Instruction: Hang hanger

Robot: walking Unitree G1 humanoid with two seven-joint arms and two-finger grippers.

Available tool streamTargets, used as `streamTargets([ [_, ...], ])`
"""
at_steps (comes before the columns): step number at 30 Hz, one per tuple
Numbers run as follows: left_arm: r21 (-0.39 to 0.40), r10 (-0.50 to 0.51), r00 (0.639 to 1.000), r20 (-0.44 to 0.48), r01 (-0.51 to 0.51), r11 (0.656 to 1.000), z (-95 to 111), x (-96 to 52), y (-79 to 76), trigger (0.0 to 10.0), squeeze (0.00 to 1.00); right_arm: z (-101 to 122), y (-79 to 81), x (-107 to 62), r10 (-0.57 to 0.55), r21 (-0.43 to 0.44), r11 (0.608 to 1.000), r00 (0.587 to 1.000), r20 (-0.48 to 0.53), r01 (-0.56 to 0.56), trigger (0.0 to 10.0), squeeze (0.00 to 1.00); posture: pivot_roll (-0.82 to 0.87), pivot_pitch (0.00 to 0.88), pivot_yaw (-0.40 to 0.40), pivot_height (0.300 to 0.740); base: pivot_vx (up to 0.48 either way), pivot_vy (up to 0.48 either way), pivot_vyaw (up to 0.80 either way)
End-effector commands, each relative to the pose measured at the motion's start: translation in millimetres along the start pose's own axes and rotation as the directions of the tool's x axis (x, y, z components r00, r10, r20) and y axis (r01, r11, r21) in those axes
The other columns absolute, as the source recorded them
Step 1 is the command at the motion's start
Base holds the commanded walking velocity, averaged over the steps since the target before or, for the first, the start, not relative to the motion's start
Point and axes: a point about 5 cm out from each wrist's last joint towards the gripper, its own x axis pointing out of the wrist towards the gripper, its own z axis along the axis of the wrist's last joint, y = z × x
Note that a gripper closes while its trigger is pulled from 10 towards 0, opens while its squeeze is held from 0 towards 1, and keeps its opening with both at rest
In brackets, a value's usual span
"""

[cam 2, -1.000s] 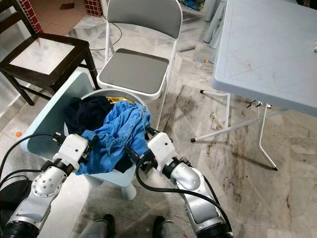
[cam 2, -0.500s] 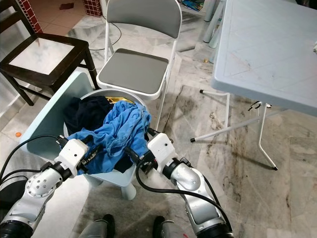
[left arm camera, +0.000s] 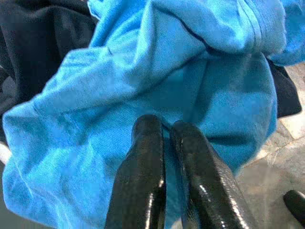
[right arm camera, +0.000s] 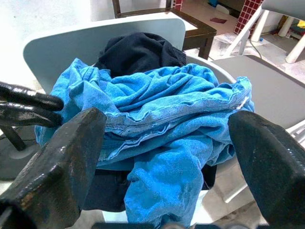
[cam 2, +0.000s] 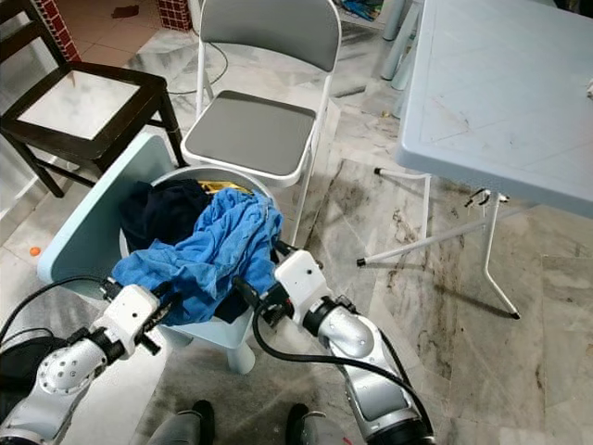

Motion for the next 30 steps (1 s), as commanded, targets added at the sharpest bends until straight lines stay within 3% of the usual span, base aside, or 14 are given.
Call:
streamTargets([
  [1, 0.006, -0.023, 1.0, -0.003, 0.023, 1.0, -2, -2.8, -8.2, 0.0, 0.0, -6, 4.4, -1.5, 0.012, 0.004, 1.0, 1.0, -0.02, -0.012, 10.0, 0.0, 0.15, 0.266, -0.084, 0.74, 0.0, 0.0, 0.0],
  [7, 0.037, -0.045, 0.997, 0.059, 0.043, 0.998, 6, -2.7, -13.7, 0.0, 0.0, -6, 4.1, -1.7, 0.009, 0.0, 1.0, 1.0, -0.022, -0.009, 10.0, 0.0, 0.15, 0.265, -0.082, 0.74, 0.0, 0.0, 0.0],
  [10, 0.074, -0.008, 0.991, 0.135, -0.002, 0.997, 18, -2.0, -5.5, 0.0, 0.0, -6, 3.4, -2.0, 0.008, -0.002, 1.0, 1.0, -0.023, -0.008, 10.0, 0.0, 0.15, 0.266, -0.083, 0.74, 0.0, 0.0, 0.0],
  [14, 0.097, 0.146, 0.97, 0.196, -0.167, 0.981, 29, -3.7, 20.6, 0.0, 0.0, -6, 2.4, -2.4, 0.007, -0.005, 1.0, 1.0, -0.027, -0.007, 10.0, 0.0, 0.15, 0.266, -0.086, 0.74, 0.0, 0.0, 0.0],
  [19, 0.098, 0.163, 0.971, 0.175, -0.182, 0.978, 30, 1.2, 29.2, 0.0, 0.0, -7, 2.0, -2.3, 0.009, -0.009, 1.0, 0.999, -0.031, -0.01, 10.0, 0.0, 0.15, 0.262, -0.089, 0.74, 0.0, 0.0, 0.0],
  [20, 0.092, 0.158, 0.971, 0.179, -0.177, 0.98, 32, 3.2, 30.3, 0.8, 0.0, -7, 1.7, -2.2, 0.01, -0.011, 1.0, 0.999, -0.033, -0.011, 10.0, 0.0, 0.15, 0.262, -0.089, 0.74, 0.0, 0.0, 0.0],
  [21, 0.073, 0.154, 0.971, 0.18, -0.169, 0.983, 33, 4.4, 30.4, 3.0, 0.0, -7, 1.7, -2.3, 0.011, -0.012, 1.0, 0.999, -0.033, -0.011, 10.0, 0.0, 0.15, 0.262, -0.089, 0.74, 0.0, 0.0, 0.0],
  [22, 0.059, 0.151, 0.972, 0.181, -0.164, 0.985, 33, 5.3, 30.4, 3.0, 0.0, -7, 1.6, -2.3, 0.011, -0.012, 1.0, 0.999, -0.034, -0.011, 10.0, 0.0, 0.15, 0.262, -0.09, 0.74, 0.0, 0.0, 0.0],
  [23, 0.043, 0.155, 0.97, 0.185, -0.165, 0.985, 35, 6.3, 31.2, 10.0, 0.93, -7, 1.5, -2.4, 0.011, -0.013, 1.0, 0.999, -0.034, -0.012, 10.0, 0.0, 0.15, 0.261, -0.089, 0.74, 0.0, 0.0, 0.0],
  [24, 0.034, 0.16, 0.969, 0.189, -0.169, 0.985, 35, 7.0, 31.8, 10.0, 0.93, -7, 1.4, -2.4, 0.011, -0.013, 1.0, 0.999, -0.034, -0.012, 10.0, 0.0, 0.15, 0.26, -0.089, 0.74, 0.0, 0.0, 0.0],
  [25, 0.027, 0.157, 0.968, 0.194, -0.165, 0.986, 36, 7.8, 31.9, 10.0, 1.0, -7, 1.3, -2.4, 0.011, -0.014, 1.0, 0.999, -0.035, -0.012, 10.0, 0.0, 0.15, 0.26, -0.088, 0.74, 0.0, 0.0, 0.0],
  [30, 0.016, 0.096, 0.97, 0.221, -0.102, 0.995, 41, 10.5, 27.2, 10.0, 1.0, -8, 1.2, -2.4, 0.008, -0.014, 1.0, 0.999, -0.036, -0.008, 10.0, 0.0, 0.14, 0.259, -0.087, 0.74, 0.0, 0.0, 0.0],
])
